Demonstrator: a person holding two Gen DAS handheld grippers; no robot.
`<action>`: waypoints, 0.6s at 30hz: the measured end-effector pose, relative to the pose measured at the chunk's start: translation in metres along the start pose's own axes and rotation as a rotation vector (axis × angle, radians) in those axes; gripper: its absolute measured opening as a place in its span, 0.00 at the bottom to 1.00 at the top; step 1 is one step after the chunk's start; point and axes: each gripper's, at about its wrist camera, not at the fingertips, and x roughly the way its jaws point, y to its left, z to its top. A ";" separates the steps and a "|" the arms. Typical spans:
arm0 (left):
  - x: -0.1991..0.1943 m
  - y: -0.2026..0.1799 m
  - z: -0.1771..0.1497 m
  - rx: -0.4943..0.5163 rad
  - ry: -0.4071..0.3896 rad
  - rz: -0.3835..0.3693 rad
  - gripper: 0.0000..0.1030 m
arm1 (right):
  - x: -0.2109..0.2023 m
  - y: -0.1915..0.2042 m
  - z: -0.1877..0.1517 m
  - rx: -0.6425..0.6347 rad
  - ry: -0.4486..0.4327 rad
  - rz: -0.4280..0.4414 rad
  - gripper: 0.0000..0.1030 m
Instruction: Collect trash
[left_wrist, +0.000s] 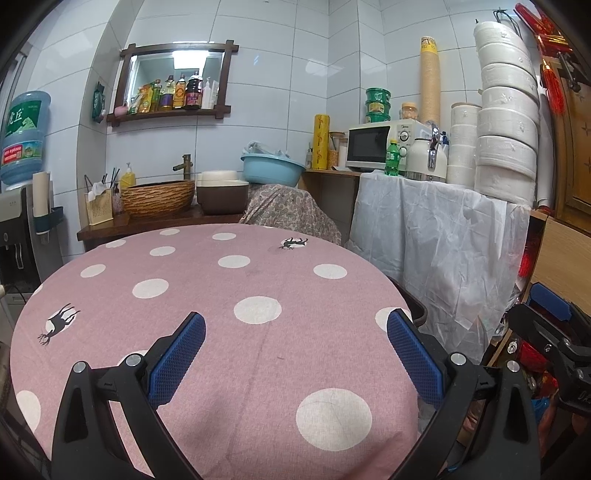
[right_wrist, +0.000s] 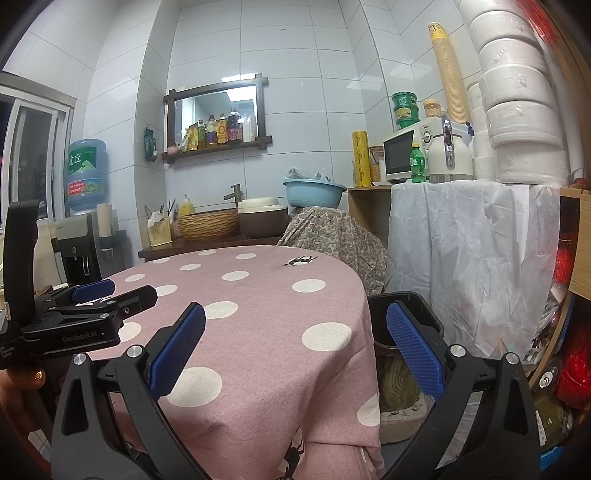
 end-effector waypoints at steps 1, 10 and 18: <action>0.000 -0.001 -0.001 0.000 0.002 0.001 0.95 | 0.000 0.000 0.000 0.001 0.001 0.001 0.94; 0.001 -0.005 -0.002 -0.003 0.010 0.008 0.95 | 0.001 -0.002 0.000 0.002 0.002 0.005 0.94; 0.001 -0.006 -0.001 -0.003 0.009 0.012 0.95 | 0.000 -0.004 -0.001 -0.003 0.003 0.012 0.94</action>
